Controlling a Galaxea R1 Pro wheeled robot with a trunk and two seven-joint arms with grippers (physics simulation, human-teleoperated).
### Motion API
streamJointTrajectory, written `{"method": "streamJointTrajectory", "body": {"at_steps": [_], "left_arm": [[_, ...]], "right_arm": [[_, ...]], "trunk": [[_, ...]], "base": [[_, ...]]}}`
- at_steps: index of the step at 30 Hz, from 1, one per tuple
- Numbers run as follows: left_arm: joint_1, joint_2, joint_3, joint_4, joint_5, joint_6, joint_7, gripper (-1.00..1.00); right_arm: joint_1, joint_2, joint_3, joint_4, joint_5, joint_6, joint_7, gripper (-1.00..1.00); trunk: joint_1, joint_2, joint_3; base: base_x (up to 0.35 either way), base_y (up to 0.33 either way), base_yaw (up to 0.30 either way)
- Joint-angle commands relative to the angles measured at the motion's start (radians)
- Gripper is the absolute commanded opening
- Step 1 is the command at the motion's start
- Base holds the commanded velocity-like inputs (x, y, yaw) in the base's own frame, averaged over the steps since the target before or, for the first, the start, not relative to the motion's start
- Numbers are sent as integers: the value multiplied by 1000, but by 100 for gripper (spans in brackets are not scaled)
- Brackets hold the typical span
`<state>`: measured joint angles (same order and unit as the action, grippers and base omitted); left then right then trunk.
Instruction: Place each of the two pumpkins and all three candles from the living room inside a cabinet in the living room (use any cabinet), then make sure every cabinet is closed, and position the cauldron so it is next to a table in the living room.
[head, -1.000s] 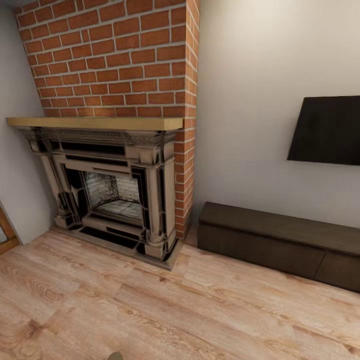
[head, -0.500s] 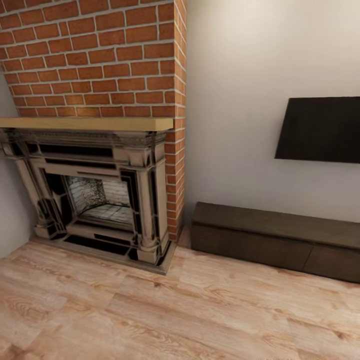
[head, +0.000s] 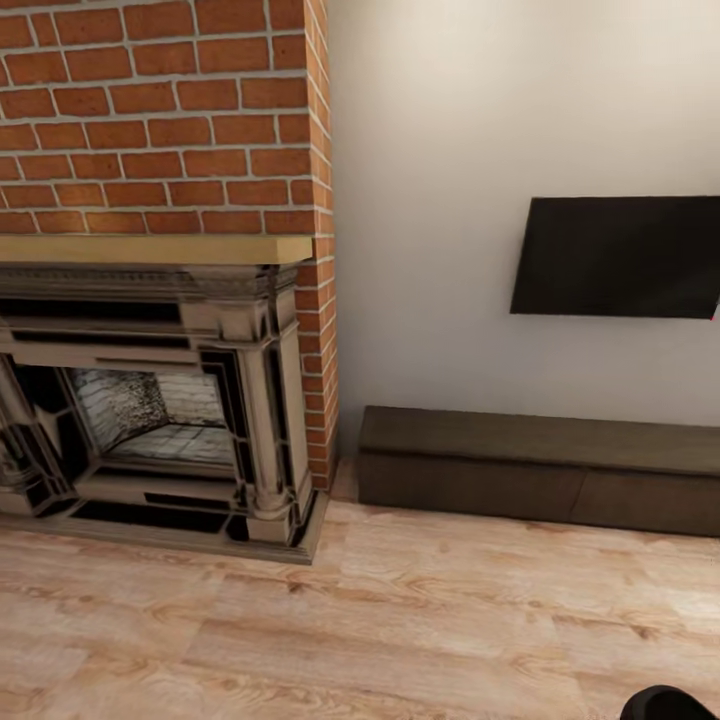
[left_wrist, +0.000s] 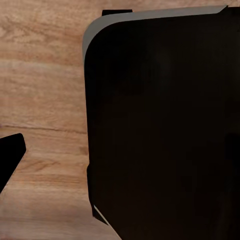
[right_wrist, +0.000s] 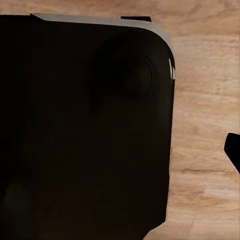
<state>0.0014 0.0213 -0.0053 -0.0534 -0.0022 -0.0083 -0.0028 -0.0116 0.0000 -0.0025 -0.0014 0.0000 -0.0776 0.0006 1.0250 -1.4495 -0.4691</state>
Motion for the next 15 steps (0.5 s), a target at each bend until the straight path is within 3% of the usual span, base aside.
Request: {"method": "streamJointTrajectory", "body": {"at_steps": [1, 15], "left_arm": [[0, 0, -1, -1, 0, -1, 0, 100], [0, 0, -2, 0, -1, -23, 0, 100]], "right_arm": [[-1, 0, 0, 1, 0, -4, 0, 100], [-1, 0, -1, 3, -2, -32, 7, 100]], "trunk": [[0, 0, -1], [0, 0, -1]], "base": [[10, 42, -285], [1, 4, -285]]}}
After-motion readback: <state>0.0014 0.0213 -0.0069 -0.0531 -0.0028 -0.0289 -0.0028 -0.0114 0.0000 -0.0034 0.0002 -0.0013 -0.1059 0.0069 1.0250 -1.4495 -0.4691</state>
